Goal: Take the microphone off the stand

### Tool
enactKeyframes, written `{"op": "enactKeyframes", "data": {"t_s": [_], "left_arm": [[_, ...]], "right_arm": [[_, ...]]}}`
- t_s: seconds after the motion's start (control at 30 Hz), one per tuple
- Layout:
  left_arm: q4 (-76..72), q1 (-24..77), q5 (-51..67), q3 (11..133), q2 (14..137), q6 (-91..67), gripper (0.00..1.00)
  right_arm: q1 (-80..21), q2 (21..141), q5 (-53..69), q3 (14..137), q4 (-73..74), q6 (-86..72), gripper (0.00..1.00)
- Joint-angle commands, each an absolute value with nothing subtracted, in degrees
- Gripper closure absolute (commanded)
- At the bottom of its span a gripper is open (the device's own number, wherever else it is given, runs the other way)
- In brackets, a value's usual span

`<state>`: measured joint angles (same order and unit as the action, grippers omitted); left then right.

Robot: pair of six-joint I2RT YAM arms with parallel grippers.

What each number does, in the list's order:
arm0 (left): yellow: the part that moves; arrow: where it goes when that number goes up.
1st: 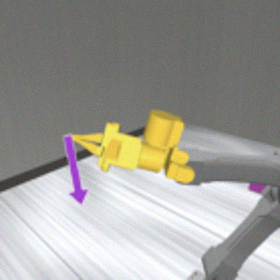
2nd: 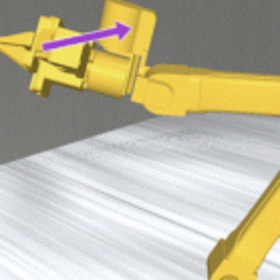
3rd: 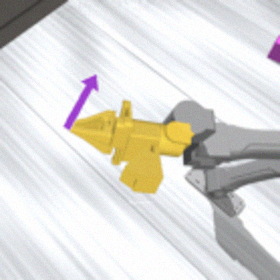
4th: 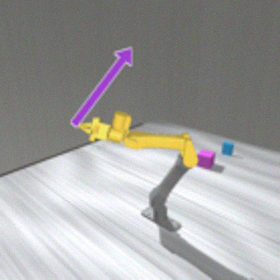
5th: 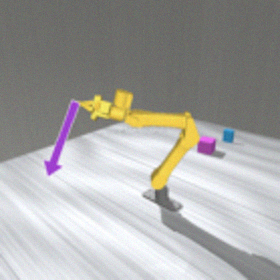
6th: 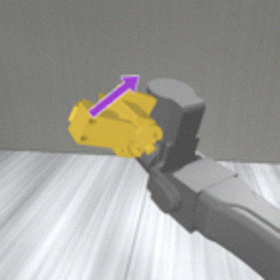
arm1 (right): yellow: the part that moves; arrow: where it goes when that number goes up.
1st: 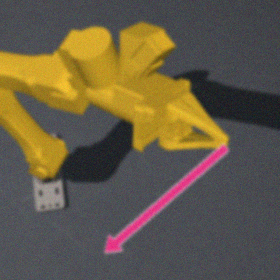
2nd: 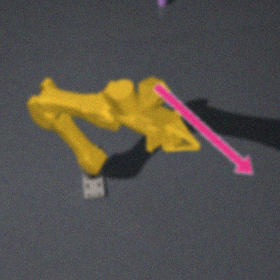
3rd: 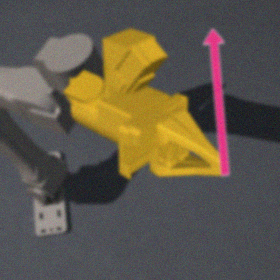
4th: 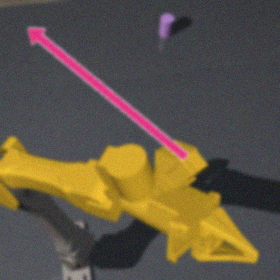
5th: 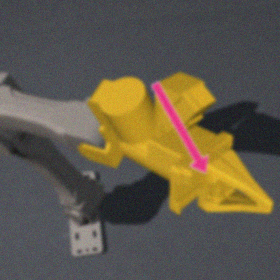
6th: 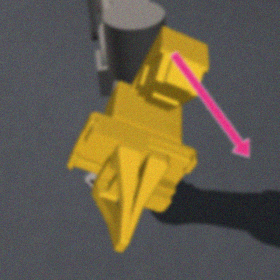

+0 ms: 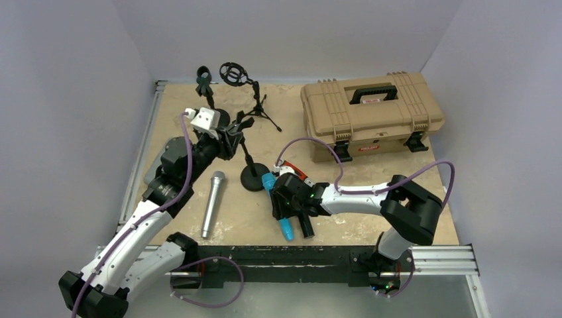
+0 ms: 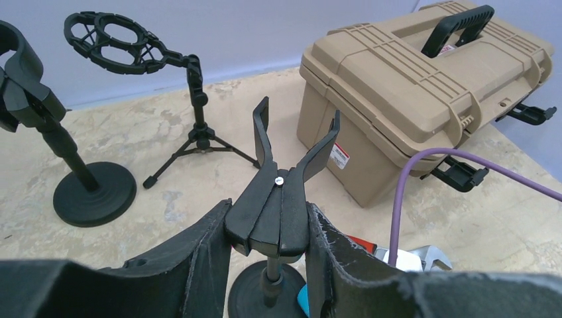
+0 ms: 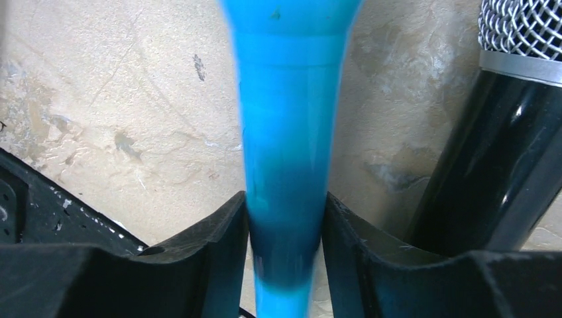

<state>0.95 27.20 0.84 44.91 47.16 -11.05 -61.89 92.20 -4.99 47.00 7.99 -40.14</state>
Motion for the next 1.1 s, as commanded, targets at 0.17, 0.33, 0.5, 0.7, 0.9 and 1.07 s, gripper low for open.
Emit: {"op": "enactKeyframes", "data": {"t_s": [0.17, 0.33, 0.5, 0.7, 0.9, 1.07], "left_arm": [[0.88, 28.09, -3.98, 47.11, 45.64, -5.62, 0.99], [0.89, 28.39, -4.49, 47.46, 45.66, -4.55, 1.0], [1.02, 28.88, -4.25, 47.46, 46.26, -5.13, 1.0], [3.73, 29.26, -3.18, 48.25, 46.11, -5.71, 0.67], [6.14, 29.26, 0.42, 50.73, 46.27, -5.46, 0.25], [11.61, 29.22, 2.95, 56.04, 47.63, -9.46, 0.12]], "right_arm": [[-62.18, 90.4, -7.43, 47.38, 6.95, -41.6, 0.42], [-62.22, 86.34, -8.99, 47.85, 6.98, -40.07, 0.31], [-62.23, 79.16, -10.54, 48.37, 6.65, -37.82, 0.22], [-62.27, 67.56, -11.54, 50.74, 8.14, -35.54, 0.15], [-62.19, 59.26, -16.28, 51.61, 12.21, -34.28, 0.1], [-62.19, 56.56, -17.1, 50.88, 13.84, -34.9, 0.1]]}}
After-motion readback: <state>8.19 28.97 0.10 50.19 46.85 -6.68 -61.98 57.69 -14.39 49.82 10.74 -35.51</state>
